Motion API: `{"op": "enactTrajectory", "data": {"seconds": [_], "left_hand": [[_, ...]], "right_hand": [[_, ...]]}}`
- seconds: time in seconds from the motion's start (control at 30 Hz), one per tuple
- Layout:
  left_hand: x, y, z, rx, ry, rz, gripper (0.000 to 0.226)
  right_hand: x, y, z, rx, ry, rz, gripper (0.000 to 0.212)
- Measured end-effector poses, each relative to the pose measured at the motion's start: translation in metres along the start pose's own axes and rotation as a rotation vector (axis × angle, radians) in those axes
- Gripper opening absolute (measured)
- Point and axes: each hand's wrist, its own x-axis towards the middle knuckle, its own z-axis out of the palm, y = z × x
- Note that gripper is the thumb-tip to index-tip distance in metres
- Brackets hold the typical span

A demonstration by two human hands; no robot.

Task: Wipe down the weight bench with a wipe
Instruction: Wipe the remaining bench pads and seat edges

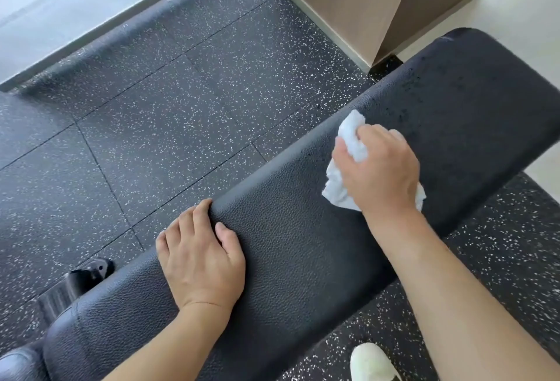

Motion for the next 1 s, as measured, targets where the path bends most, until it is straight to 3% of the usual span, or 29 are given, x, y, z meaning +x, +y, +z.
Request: {"op": "enactTrajectory", "data": {"seconds": [0.07,0.23,0.4,0.57,0.73,0.87,1.0], "left_hand": [[0.0,0.001,-0.001,-0.01,0.004,0.001,0.053],[-0.001,0.001,-0.001,-0.014,0.007,-0.007,0.054],[0.0,0.002,0.001,-0.018,0.019,0.0,0.054],[-0.002,0.002,-0.001,-0.024,0.027,-0.003,0.053],[-0.001,0.002,-0.001,-0.016,0.023,-0.011,0.053],[0.0,0.004,-0.002,0.002,0.016,-0.025,0.056],[0.001,0.004,-0.001,0.014,0.013,-0.028,0.056]], "right_hand": [[-0.005,-0.03,0.01,-0.062,-0.017,0.04,0.028],[-0.058,-0.121,0.031,0.078,-0.229,-0.331,0.029],[-0.048,-0.093,0.026,0.188,-0.238,-0.474,0.029],[0.027,-0.024,0.016,0.089,-0.097,-0.222,0.028],[0.026,-0.045,0.024,-0.012,-0.133,-0.065,0.026],[-0.027,-0.101,0.03,0.108,-0.294,-0.367,0.024],[-0.045,-0.098,0.025,0.251,-0.384,-0.644,0.026]]}}
